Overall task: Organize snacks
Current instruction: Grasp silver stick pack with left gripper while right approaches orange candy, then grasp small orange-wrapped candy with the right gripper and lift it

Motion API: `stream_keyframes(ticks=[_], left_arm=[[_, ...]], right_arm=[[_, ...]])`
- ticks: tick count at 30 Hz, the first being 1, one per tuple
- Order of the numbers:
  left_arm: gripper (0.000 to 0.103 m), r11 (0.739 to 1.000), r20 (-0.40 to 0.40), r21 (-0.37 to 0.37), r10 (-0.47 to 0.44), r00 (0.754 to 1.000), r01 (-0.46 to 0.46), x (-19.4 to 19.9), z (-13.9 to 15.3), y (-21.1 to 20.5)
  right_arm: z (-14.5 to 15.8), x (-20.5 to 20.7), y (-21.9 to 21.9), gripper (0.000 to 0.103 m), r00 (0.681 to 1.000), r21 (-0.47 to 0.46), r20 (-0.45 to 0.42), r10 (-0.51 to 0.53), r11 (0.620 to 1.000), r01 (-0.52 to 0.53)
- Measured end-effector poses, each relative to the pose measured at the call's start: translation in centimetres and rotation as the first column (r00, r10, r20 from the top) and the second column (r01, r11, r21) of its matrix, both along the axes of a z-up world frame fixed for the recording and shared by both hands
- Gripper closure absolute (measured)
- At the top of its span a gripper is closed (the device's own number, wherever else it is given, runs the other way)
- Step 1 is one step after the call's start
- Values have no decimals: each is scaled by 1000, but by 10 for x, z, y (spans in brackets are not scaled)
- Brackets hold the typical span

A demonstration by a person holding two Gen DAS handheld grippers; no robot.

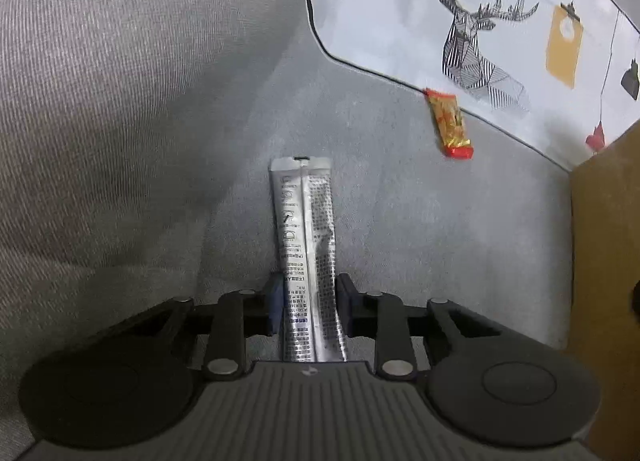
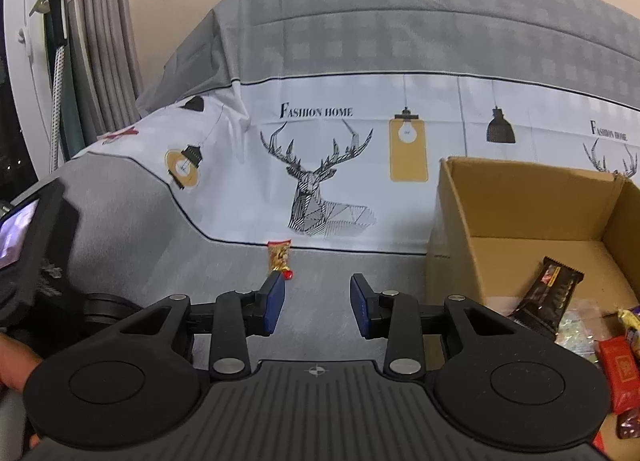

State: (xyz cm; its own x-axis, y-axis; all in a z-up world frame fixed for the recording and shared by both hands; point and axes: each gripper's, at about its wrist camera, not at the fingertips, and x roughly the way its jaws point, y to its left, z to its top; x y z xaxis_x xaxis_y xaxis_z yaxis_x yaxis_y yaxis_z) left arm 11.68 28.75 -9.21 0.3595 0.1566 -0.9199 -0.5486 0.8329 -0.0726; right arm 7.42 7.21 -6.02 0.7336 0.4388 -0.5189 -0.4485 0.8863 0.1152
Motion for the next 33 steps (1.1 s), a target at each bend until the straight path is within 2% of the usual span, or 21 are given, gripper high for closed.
stream_keyframes(ticks=[7,15,21,24,25,27,29,33], left_arm=[[77,995,29,-56,83,996,-82,-7,2,14],[77,969,37,-184,176,984,-167,-15,-3,30],[78,956,43,-225,202,979,-187,-20,-2,37],[78,949,42,-242,219,975,-202,-21,-2,39],[78,946,41,-248,224,974,-208,-21,-2,39],[78,943,40,-255,230,972,-213,-22,-3,40],[78,942,39,-259,230,972,-212,-21,-3,41],[78,939,39,-273,228,973,-209,-21,-3,44]], right_arm=[[-7,-5,16,64,1000,-24,0,22,999,-22],[2,6,16,64,1000,0,-22,-11,1000,11],[-3,61,45,64,992,16,-109,-67,997,69],[-10,93,74,62,986,4,-159,-53,999,54],[-13,104,86,60,985,-11,-169,-35,999,34],[-19,121,107,48,985,-58,-172,-7,998,-3],[-29,135,128,40,983,-114,-183,13,993,-34],[-57,156,154,41,967,-192,-255,27,978,-78]])
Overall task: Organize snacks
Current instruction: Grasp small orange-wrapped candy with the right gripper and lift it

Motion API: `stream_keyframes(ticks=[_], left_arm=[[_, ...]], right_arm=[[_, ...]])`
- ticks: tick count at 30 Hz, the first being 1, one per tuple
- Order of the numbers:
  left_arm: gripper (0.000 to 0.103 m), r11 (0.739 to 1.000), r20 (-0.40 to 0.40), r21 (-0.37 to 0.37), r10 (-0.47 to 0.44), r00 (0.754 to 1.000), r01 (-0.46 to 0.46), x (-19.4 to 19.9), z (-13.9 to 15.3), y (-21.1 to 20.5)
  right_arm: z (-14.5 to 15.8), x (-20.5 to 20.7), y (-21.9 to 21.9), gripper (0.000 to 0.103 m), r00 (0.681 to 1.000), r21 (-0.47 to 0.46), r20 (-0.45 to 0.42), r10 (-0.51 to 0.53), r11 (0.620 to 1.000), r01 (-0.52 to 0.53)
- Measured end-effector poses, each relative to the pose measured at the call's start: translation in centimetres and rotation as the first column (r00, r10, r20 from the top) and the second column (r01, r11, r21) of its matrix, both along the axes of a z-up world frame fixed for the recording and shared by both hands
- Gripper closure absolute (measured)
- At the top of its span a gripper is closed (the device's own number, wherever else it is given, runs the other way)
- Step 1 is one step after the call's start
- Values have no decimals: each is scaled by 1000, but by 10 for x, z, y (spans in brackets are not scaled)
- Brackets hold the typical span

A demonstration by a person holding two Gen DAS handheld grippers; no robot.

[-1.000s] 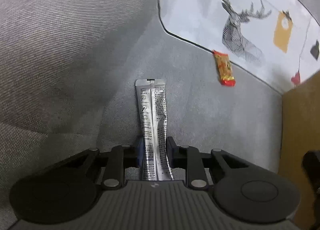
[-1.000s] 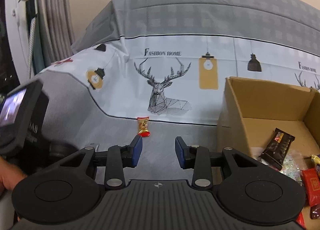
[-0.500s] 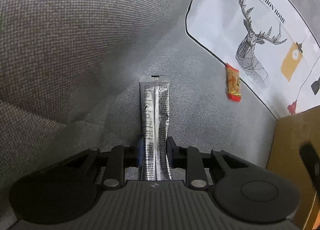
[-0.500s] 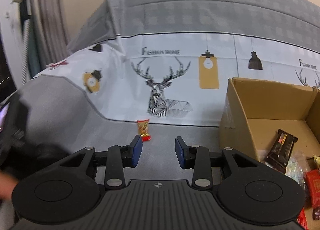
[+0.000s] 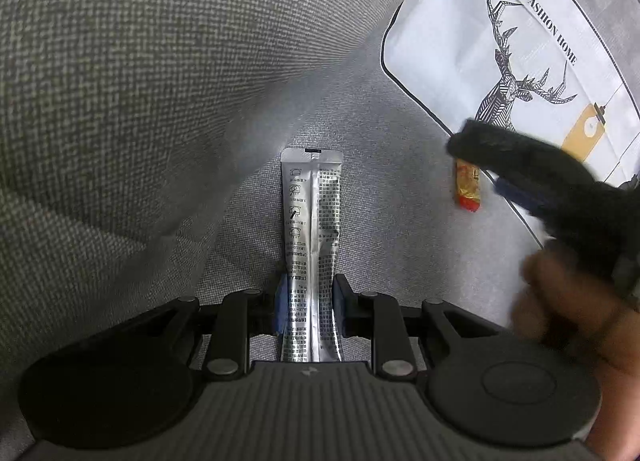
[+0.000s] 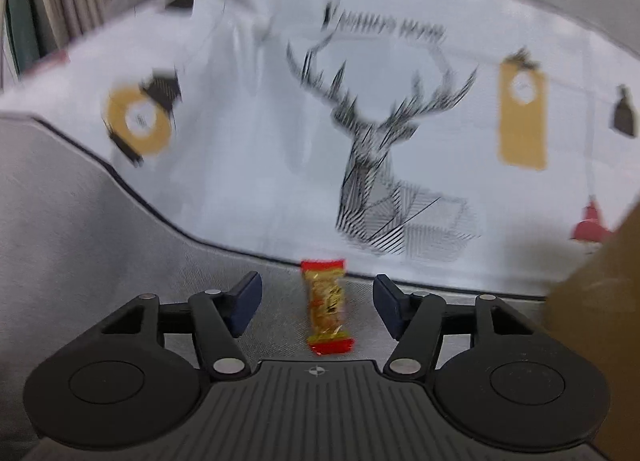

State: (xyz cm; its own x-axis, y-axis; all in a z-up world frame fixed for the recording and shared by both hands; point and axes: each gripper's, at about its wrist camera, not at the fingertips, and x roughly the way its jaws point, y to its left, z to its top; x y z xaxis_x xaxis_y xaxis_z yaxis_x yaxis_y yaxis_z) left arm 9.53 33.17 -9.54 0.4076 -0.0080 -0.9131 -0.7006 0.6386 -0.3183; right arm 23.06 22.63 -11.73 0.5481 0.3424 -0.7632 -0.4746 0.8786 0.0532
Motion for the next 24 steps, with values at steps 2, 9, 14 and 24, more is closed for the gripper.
stream_keyframes(ticks=[2,9,14,24], left_arm=[[78,1000,-1,-1,-5,1000,5,1,0,1],[78,1000,-4,0,-3,1000,3,2,0,1],[77,1000,2,5,-8,1000,8,1,0,-3],[77,997,16,65,-47,999,46,-2,12,-24]], right_arm=[[-10,3,7,50,1000,-26,-16,8,1000,-8],[-1,-18,-14,85,997,-21,75,12,1000,-11],[31,-39,-56,85,996,67,82,-19,998,13],[105,-142,-200,85,978,281,209,-15,959,-46]])
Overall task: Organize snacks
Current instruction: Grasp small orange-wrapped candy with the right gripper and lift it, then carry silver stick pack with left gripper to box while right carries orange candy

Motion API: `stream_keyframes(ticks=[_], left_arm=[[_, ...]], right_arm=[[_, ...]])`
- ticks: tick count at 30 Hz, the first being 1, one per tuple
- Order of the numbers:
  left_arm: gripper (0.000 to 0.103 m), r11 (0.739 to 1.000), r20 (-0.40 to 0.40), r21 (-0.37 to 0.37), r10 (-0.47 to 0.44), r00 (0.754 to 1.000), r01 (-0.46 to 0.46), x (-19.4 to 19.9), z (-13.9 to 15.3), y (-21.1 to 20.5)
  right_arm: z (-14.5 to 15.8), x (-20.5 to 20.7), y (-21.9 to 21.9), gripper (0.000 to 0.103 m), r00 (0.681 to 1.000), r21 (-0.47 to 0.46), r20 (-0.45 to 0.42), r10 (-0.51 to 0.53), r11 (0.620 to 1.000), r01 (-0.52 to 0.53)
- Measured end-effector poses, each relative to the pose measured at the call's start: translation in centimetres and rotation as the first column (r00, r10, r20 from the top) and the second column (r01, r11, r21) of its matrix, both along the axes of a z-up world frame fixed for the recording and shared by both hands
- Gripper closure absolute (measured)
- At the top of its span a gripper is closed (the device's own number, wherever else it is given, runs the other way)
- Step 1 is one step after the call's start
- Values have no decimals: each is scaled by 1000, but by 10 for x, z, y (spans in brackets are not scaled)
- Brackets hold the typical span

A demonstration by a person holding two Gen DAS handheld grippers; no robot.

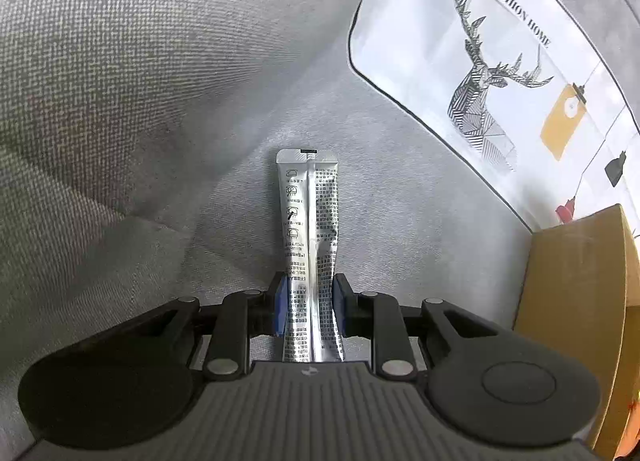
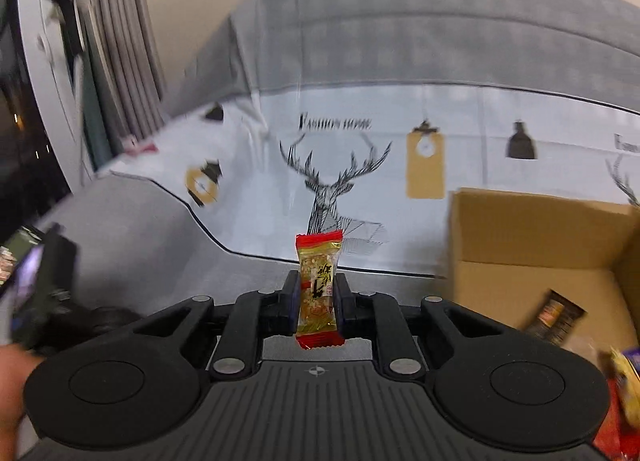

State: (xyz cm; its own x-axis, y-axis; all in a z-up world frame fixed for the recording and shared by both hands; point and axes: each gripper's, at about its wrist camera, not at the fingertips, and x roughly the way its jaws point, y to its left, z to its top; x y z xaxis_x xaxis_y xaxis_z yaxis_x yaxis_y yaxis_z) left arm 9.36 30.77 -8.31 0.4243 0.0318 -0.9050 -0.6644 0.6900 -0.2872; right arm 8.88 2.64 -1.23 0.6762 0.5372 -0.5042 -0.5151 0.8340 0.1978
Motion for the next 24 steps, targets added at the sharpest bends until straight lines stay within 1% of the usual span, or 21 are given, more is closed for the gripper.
stream_keyframes(ticks=[3,6,8,10,14,17,21,24], left_arm=[[77,1000,2,1,10,1000,-10,1,1,-5],[77,999,21,31,3,1000,-4,1,5,-12],[77,999,38,33,9,999,-10,0,7,-15],[77,999,63,40,13,998,-15,-1,11,-17],[77,992,107,122,-21,994,8,2,23,-28],[77,989,131,145,-43,990,24,8,27,-37],[77,982,171,186,-69,983,36,15,35,-46],[77,977,216,209,-94,972,48,19,42,-56]], right_arm=[[-7,-20,-21,85,998,22,57,-16,1000,15],[-22,-30,-33,85,998,55,29,-47,997,46],[-23,-32,-36,85,998,82,18,-61,995,60],[-22,-33,-40,85,996,99,39,-83,992,79],[-21,-28,-53,85,991,118,62,-120,987,112],[-21,-20,-62,85,987,126,66,-147,982,138],[-19,-13,-70,85,985,139,66,-158,979,148],[-16,-11,-76,84,982,138,85,-166,978,154]])
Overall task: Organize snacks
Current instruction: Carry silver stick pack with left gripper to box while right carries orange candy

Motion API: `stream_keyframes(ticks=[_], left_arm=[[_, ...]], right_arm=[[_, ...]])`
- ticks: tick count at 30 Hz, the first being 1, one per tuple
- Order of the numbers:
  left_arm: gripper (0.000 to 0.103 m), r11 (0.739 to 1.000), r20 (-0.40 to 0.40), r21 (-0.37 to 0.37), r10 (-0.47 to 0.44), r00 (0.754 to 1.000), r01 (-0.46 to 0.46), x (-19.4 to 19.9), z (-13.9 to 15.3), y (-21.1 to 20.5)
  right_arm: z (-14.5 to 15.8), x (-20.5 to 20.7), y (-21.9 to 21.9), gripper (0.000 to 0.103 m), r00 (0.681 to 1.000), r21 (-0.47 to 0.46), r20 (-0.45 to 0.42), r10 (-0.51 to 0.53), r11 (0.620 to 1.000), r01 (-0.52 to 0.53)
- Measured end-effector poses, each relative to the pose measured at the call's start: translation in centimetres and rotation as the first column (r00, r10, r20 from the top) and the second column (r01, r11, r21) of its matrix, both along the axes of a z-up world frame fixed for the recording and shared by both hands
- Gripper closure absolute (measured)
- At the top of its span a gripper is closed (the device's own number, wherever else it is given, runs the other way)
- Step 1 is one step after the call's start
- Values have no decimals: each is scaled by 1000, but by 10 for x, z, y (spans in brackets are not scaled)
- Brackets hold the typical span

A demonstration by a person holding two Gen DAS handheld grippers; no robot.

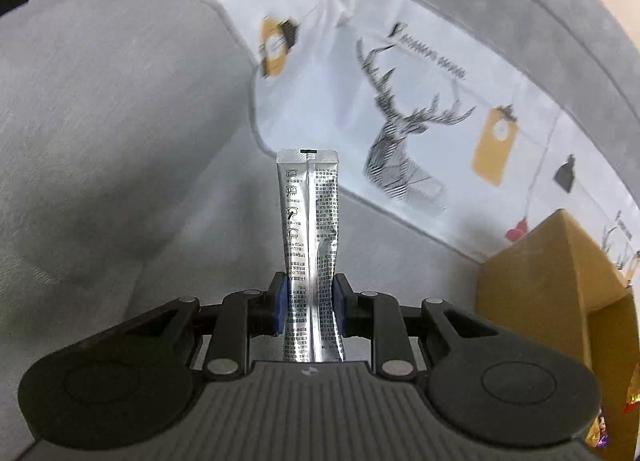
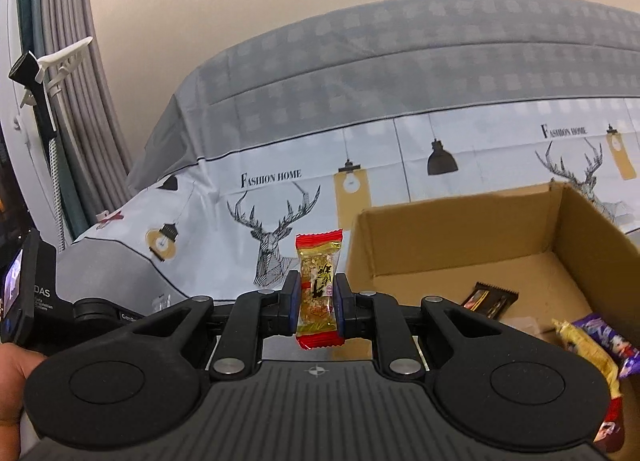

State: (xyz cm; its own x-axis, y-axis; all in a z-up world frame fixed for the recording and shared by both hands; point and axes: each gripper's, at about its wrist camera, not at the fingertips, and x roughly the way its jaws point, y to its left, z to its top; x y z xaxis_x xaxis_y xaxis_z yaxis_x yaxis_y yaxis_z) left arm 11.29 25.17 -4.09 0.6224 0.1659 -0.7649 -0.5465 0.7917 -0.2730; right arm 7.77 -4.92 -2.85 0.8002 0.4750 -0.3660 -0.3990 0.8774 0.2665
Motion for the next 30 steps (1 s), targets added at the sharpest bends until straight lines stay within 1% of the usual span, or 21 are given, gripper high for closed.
stream_keyframes(ticks=[3,7,10,13,16,23,26,30], left_arm=[[77,999,56,37,-34,998,32,4,9,-13],[77,993,120,79,-95,988,86,7,19,-38],[77,986,166,118,-137,977,118,12,25,-59],[77,979,228,149,-168,959,136,11,35,-78],[77,972,285,168,-205,936,162,11,44,-95],[77,947,397,228,-301,867,225,10,61,-133],[77,939,437,236,-331,837,248,11,66,-145],[77,935,475,236,-349,808,265,12,71,-162]], right_arm=[[3,2,-7,84,1000,2,14,-11,1000,11],[6,3,-18,84,999,6,25,-28,1000,28],[7,4,-27,84,999,7,26,-43,999,43],[7,5,-36,84,998,10,23,-64,998,64],[7,5,-42,84,997,13,23,-76,997,76],[7,4,-62,84,992,1,38,-118,993,118],[7,4,-71,84,989,-7,47,-137,990,138],[5,4,-86,84,984,-14,47,-172,985,173]])
